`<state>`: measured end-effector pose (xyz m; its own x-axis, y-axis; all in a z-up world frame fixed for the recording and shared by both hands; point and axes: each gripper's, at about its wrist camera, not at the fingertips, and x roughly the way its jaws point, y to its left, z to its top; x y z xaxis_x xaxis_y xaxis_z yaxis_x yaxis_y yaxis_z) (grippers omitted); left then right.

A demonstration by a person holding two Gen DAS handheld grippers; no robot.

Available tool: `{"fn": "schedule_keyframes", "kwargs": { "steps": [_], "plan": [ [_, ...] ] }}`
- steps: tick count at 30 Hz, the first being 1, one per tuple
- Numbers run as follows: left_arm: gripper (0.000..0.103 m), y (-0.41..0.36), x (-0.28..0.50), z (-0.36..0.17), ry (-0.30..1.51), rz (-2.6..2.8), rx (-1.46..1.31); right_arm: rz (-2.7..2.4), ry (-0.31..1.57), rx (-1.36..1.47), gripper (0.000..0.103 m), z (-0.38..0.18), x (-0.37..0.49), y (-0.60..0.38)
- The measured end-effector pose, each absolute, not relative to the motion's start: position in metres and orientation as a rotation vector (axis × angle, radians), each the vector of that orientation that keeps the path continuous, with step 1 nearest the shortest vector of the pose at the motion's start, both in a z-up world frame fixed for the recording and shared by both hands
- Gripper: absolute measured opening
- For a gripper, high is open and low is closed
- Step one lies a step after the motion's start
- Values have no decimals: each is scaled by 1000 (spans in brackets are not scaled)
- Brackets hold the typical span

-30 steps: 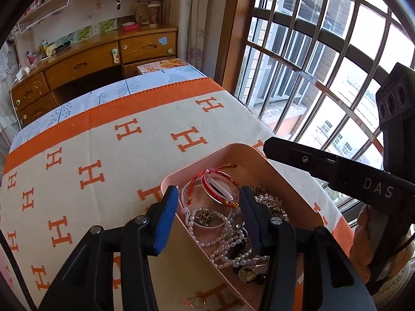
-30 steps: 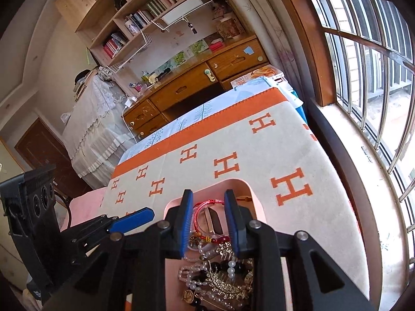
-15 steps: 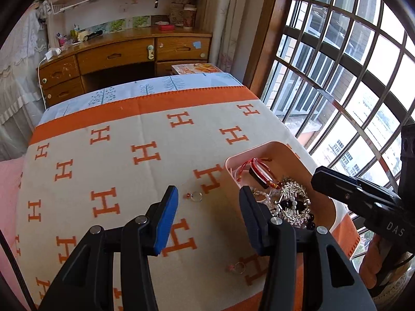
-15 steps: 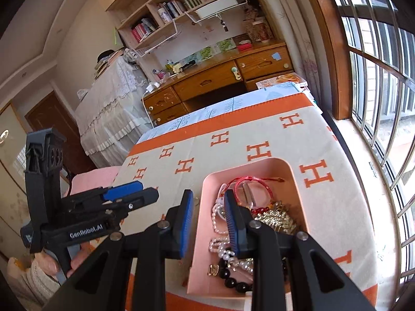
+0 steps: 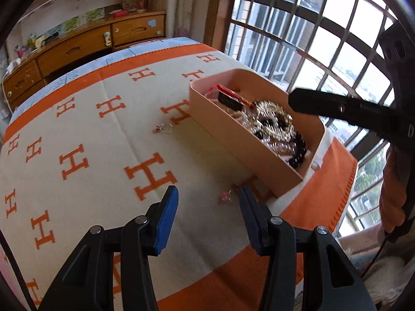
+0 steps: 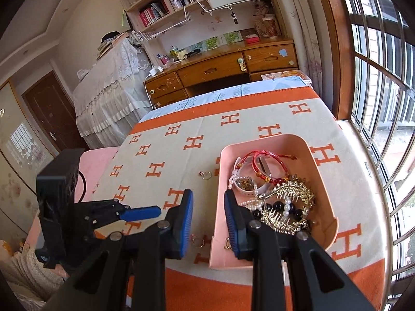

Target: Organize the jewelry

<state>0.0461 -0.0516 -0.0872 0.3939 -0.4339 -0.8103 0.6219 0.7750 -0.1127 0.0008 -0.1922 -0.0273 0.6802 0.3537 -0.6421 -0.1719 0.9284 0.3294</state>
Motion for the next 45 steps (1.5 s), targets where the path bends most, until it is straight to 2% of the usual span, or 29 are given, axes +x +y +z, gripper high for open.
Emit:
{"fn": "schedule_keyframes", "kwargs": {
  "steps": [5,16,18,20,21,30,37,45],
  "plan": [
    [33,-61,47,-106,957,-777,359,297,778,254,25,-32,-1,-193],
    [32,-83,57,-111,936,-893,504,288,807,301,25,-48,5,-201],
    [29,-85,57,-111,932,-905,511,285,810,307,25,-50,6,-203],
    [15,-85,57,-110,929,-910,509,283,813,315,25,-52,6,-205],
    [12,-86,57,-110,927,-908,508,281,816,318,25,-53,7,-206],
    [11,-65,60,-106,936,-742,375,303,816,294,25,-48,11,-195],
    [11,0,75,-89,962,-494,125,343,833,262,25,-47,30,-157],
    [11,69,77,-84,940,-395,-64,306,931,273,25,-74,62,-111]
  ]
}}
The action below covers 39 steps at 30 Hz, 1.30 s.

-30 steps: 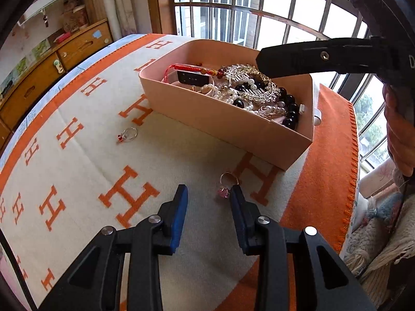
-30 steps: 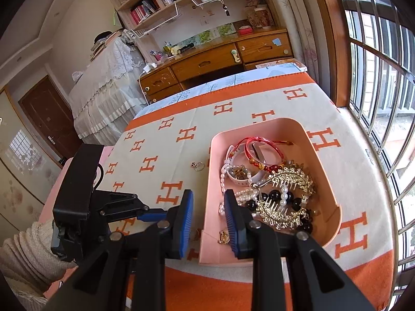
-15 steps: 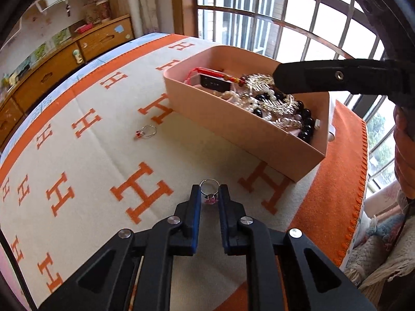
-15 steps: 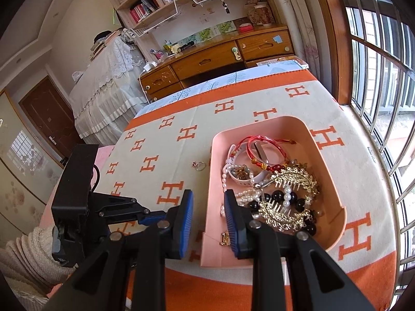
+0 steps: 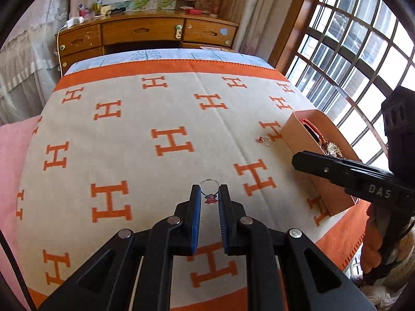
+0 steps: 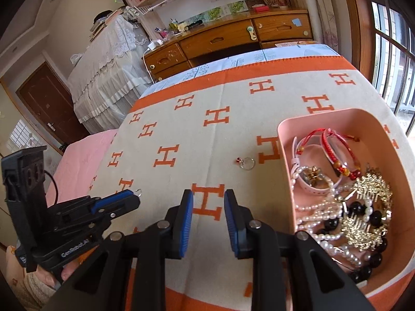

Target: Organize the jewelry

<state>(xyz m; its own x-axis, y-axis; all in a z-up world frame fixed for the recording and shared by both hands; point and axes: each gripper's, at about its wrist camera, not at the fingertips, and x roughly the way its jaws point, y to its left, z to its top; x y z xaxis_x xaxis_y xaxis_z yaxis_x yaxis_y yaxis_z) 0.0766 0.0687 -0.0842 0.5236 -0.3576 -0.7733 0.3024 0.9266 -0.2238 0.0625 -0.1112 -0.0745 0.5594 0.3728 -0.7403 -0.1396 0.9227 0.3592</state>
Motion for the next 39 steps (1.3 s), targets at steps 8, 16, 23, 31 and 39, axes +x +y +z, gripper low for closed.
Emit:
{"fn": "schedule_keyframes", "kwargs": {
  "steps": [8,16,23,31,39],
  "plan": [
    [11,96,83,-95,962,-418,-158,100,995,261,25,-105,94,-93],
    [11,110,91,-102,960,-463,-223,-34,949,187,26,-106,114,-83],
    [11,111,93,-107,967,-516,-244,-63,918,160,26,-106,124,-84],
    [11,110,94,-111,964,-542,-276,-114,897,103,26,-107,136,-76],
    [11,107,93,-111,961,-537,-279,-100,883,25,18,-109,131,-69]
  ]
}}
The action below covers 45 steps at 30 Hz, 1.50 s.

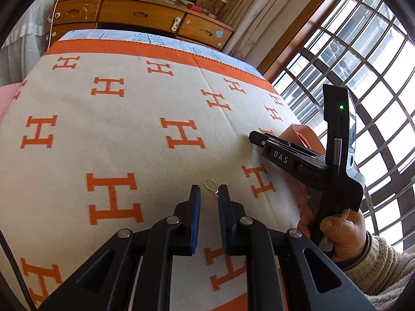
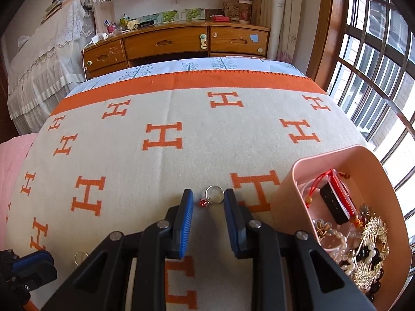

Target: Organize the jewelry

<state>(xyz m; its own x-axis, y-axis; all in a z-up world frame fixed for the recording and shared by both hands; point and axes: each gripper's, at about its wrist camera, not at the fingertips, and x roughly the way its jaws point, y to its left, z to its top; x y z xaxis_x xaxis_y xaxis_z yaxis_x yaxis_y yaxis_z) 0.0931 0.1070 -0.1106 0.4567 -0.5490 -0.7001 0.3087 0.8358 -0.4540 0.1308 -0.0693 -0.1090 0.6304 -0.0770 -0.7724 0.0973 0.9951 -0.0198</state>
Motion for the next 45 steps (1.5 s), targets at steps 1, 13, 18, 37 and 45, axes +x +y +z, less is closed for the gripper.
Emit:
{"fn": "schedule_keyframes", "kwargs": {
  "steps": [1,13,18,37,45],
  "plan": [
    [11,107,93,-110,961,-535,-275,-93,883,26,16,-109,131,-70],
    [46,90,80,-99,940,-566,-172,37,894,6,8,-107,112,-68],
    [32,71,89,-110,999,-528,-164,109,906,46,7,-104,97,-72],
    [27,42,105,-116,1071,-234,-167,318,752,187,7,-50,30,-130],
    [27,33,106,-115,1065,-109,-108,363,726,221,7,-46,19,-158]
  ]
}}
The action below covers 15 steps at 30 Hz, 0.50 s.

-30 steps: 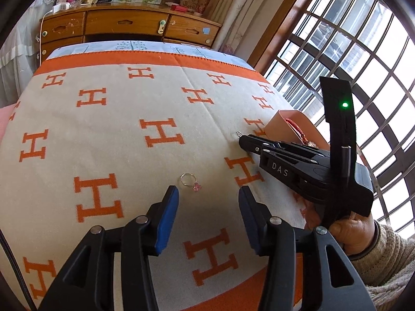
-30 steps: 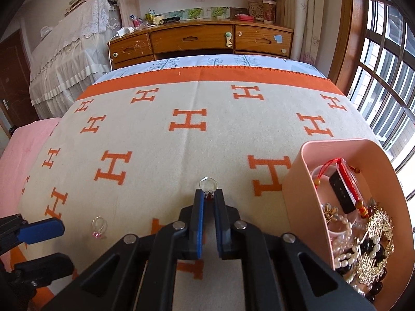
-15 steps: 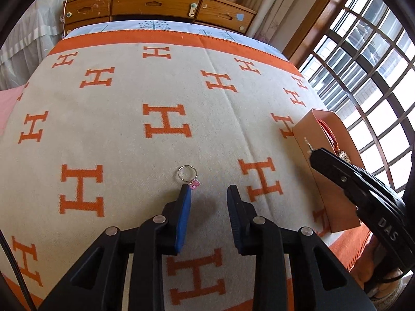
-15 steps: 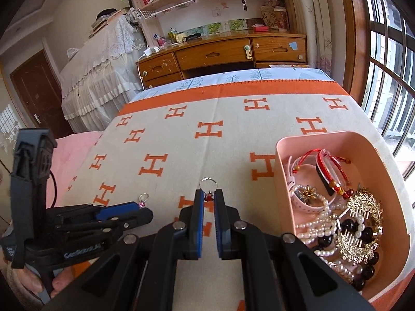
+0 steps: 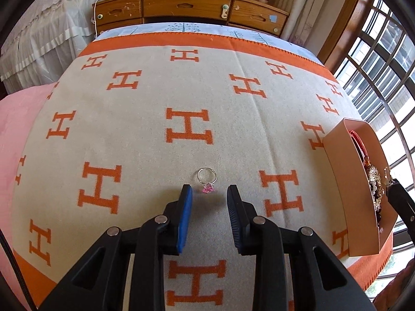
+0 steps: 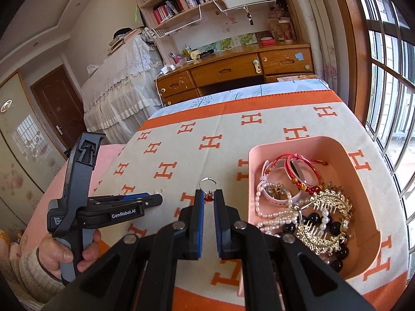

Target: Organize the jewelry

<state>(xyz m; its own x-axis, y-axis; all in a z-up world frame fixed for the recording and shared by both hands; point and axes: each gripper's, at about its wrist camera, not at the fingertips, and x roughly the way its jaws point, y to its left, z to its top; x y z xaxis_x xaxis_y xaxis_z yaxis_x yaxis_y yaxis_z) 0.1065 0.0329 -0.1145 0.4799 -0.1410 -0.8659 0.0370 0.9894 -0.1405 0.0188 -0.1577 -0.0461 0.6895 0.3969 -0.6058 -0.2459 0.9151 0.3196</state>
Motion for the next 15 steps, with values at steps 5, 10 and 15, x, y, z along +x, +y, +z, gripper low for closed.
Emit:
{"fn": "schedule_keyframes", "kwargs": {
  "steps": [5,10,15],
  "plan": [
    [22,28,110,-115,1042,-71,-63,379,711,245,7,-45,14,-172],
    [8,25,108,-115,1029,-53,-31,373,694,281,7,-44,11,-189],
    [7,15,100,-108,1026,-110,-42,335,671,307,7,-41,9,-210]
  ]
}}
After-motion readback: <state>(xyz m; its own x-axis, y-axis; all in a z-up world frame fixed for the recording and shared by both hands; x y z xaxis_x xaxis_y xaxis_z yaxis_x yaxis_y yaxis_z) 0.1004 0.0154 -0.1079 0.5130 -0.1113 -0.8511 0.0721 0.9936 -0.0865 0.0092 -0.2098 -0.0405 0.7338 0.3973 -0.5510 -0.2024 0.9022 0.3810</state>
